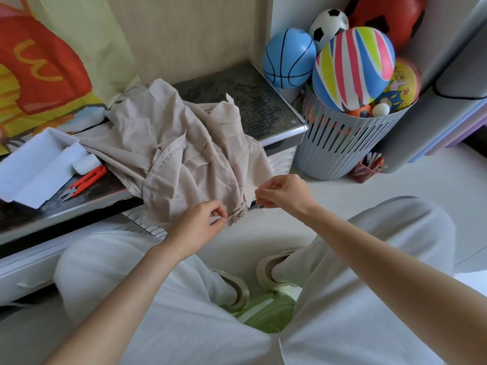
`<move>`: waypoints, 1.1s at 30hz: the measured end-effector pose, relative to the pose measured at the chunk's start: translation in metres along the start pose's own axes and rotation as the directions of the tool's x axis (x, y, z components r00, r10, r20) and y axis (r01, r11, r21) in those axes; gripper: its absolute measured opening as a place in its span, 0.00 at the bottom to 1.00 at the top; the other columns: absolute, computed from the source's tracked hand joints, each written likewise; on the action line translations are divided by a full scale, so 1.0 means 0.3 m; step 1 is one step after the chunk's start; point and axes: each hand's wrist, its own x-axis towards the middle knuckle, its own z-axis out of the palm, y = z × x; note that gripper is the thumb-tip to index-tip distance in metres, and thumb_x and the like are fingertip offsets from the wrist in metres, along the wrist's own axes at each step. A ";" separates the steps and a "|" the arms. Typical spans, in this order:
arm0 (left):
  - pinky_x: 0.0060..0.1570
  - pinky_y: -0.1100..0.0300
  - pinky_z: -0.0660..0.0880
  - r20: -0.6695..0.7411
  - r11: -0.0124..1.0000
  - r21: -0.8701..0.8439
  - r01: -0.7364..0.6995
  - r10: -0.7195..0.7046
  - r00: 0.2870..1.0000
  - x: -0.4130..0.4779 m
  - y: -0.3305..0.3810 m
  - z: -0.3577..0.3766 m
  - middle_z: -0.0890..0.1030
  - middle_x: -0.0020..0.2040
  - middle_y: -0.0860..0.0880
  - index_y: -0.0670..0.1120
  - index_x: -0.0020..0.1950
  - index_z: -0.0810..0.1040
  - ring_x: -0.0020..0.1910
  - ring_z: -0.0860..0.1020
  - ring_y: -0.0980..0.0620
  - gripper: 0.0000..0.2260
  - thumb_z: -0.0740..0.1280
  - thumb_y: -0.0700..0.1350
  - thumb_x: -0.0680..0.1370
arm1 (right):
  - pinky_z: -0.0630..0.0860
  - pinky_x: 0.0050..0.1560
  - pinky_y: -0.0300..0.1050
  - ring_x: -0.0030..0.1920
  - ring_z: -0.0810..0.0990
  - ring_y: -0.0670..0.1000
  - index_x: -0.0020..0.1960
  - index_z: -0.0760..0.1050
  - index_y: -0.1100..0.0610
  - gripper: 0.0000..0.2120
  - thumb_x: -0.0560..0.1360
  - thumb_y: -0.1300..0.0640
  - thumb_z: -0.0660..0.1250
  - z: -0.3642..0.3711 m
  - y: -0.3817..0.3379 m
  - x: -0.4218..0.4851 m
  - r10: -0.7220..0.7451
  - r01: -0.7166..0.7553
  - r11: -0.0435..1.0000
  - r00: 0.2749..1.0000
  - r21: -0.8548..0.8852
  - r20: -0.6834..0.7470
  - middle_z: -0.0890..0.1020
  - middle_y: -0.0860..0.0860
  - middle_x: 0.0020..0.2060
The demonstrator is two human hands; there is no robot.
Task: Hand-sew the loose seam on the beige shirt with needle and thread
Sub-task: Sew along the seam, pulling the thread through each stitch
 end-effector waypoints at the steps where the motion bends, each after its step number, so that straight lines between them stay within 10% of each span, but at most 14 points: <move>1: 0.45 0.55 0.73 -0.005 1.000 0.005 0.005 -0.005 1.000 -0.001 0.000 -0.002 0.78 0.38 0.56 0.51 0.40 0.76 0.43 0.77 0.53 0.05 0.68 0.41 0.74 | 0.81 0.40 0.38 0.36 0.84 0.49 0.44 0.80 0.66 0.04 0.72 0.65 0.70 0.000 0.005 0.000 0.019 -0.019 1.000 1.000 0.002 0.017 0.85 0.60 0.38; 10: 0.46 0.57 0.72 -0.014 1.000 -0.029 -0.002 0.001 1.000 0.000 -0.013 0.001 0.78 0.37 0.58 0.50 0.40 0.76 0.43 0.77 0.54 0.06 0.69 0.40 0.74 | 0.80 0.45 0.36 0.46 0.84 0.52 0.51 0.79 0.64 0.06 0.75 0.67 0.66 0.008 0.021 0.002 0.026 -0.027 1.000 0.987 0.003 0.156 0.84 0.58 0.45; 17: 0.37 0.67 0.68 -0.051 0.998 -0.062 -0.004 0.001 0.999 0.009 -0.035 -0.013 0.77 0.34 0.59 0.56 0.36 0.72 0.36 0.74 0.67 0.12 0.71 0.43 0.74 | 0.68 0.30 0.27 0.29 0.77 0.42 0.39 0.79 0.58 0.08 0.76 0.58 0.68 0.026 0.024 0.005 -0.088 0.102 0.937 0.994 -0.333 0.059 0.78 0.49 0.30; 25: 0.36 0.60 0.67 -0.089 0.985 -0.171 -0.018 0.003 0.996 0.012 -0.037 -0.023 0.75 0.30 0.62 0.50 0.41 0.69 0.30 0.71 0.60 0.08 0.65 0.42 0.79 | 0.70 0.47 0.47 0.47 0.77 0.58 0.49 0.70 0.63 0.10 0.81 0.60 0.53 0.163 0.030 0.006 -0.243 0.248 0.899 0.968 -0.360 0.061 0.82 0.55 0.49; 33: 0.28 0.66 0.61 -0.130 0.960 -0.272 -0.067 0.032 0.991 0.001 -0.027 -0.061 0.70 0.23 0.58 0.50 0.40 0.68 0.25 0.64 0.58 0.11 0.62 0.37 0.80 | 0.72 0.43 0.55 0.39 0.74 0.61 0.46 0.63 0.56 0.09 0.83 0.55 0.49 0.246 0.010 0.031 -0.305 0.303 0.875 0.951 -0.378 0.055 0.78 0.58 0.38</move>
